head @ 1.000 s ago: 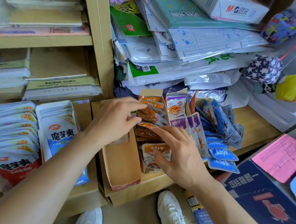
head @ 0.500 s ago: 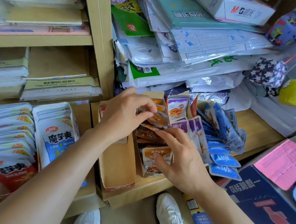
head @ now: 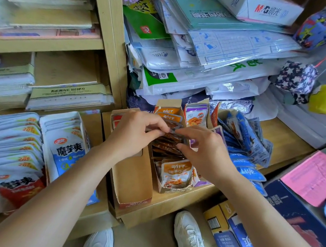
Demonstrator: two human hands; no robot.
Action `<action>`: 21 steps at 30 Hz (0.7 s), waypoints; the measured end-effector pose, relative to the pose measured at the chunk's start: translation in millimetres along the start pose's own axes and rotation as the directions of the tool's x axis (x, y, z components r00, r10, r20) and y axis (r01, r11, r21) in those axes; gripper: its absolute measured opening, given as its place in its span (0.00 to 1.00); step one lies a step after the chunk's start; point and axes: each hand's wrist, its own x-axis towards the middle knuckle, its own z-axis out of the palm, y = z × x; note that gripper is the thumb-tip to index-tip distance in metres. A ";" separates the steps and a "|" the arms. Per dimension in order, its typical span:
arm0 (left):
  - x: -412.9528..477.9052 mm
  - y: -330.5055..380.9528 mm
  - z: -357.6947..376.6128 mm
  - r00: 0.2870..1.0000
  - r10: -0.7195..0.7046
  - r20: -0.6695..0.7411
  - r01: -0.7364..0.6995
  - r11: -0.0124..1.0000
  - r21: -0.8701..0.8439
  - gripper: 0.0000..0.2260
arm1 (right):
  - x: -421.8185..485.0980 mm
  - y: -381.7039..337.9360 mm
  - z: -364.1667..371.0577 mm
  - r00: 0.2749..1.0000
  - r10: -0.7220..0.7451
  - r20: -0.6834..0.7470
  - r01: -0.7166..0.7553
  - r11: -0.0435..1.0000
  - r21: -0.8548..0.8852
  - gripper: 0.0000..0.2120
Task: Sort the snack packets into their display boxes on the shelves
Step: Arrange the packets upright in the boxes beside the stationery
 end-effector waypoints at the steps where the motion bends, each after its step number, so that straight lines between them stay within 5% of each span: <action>1: -0.7 -1.0 -0.8 1.000 0.009 0.002 -0.009 1.000 -0.011 0.07 | 2.5 -0.3 0.9 1.000 -0.019 0.012 0.019 1.000 -0.018 0.15; 6: -4.5 -10.8 -4.6 0.989 0.122 -0.079 -0.121 0.993 0.019 0.04 | 9.4 1.8 -2.1 1.000 0.009 -0.004 -0.009 1.000 0.030 0.06; 13: -11.1 -6.4 -4.6 0.998 0.056 -0.040 -0.054 0.997 0.047 0.04 | 15.5 14.3 -16.1 0.974 0.175 -0.142 -0.152 0.976 0.156 0.04; 21: -19.7 0.1 5.4 0.999 0.047 0.012 -0.046 0.998 -0.051 0.06 | 22.6 8.2 -3.0 0.997 -0.078 -0.021 0.077 0.996 -0.037 0.09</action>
